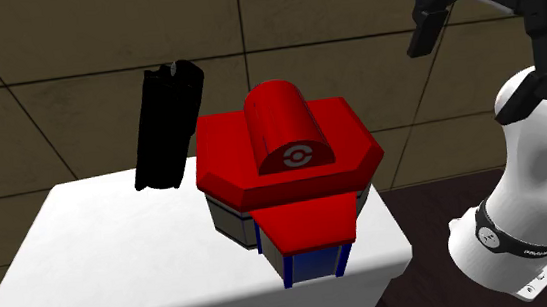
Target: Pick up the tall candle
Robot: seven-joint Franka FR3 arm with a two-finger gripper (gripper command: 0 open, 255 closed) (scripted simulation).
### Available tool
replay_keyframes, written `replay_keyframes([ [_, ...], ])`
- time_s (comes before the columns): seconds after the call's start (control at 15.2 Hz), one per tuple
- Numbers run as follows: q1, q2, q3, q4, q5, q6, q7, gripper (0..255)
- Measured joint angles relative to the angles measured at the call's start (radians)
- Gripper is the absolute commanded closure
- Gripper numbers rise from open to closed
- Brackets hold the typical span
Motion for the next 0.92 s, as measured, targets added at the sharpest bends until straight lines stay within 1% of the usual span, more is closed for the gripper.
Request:
replay_keyframes([
  [0.07, 0.000, 0.000, 0.000, 0.000, 0.000, 0.000, 0.000, 0],
  [0.26, 0.002, 0.017, -0.045, -0.009, -0.035, 0.055, -0.071, 0],
  [0.66, 0.010, 0.096, -0.172, -0.016, -0.114, 0.232, -0.269, 0],
  [0.92, 0.027, 0.198, -0.257, 0.027, -0.139, 0.353, -0.400, 0],
])
